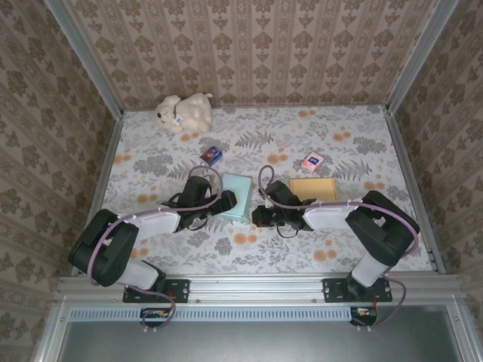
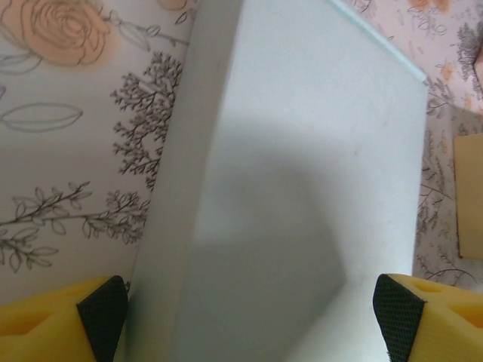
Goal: Fold the paper box
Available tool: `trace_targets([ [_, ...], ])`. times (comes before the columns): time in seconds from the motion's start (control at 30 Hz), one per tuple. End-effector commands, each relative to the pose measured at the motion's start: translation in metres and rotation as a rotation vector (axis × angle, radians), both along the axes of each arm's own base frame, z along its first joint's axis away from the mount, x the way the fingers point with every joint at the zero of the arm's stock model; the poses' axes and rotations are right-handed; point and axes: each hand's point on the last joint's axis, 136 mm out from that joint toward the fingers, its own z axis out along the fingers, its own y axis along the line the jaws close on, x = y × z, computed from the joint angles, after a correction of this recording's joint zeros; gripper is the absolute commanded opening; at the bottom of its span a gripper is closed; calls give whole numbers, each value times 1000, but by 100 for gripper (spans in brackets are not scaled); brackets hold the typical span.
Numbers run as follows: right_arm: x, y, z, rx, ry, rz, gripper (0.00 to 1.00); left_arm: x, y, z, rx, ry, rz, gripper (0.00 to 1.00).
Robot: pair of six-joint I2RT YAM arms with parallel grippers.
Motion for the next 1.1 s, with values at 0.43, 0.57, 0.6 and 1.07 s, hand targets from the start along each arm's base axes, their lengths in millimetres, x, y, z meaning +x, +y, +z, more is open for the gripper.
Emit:
trace_targets([
  [0.43,0,22,-19,61,62,0,0,-21,-6,-19,21,46,76,86],
  [0.57,1,30,-19,84,61,-9,0,-31,-23,-17,-40,62,82,84],
  [0.6,1,32,-18,85,57,-6,0,-34,-29,-15,-52,61,76,84],
  [1.07,-2,66,-2,201,47,55,0,-46,-78,10,-125,20,14,83],
])
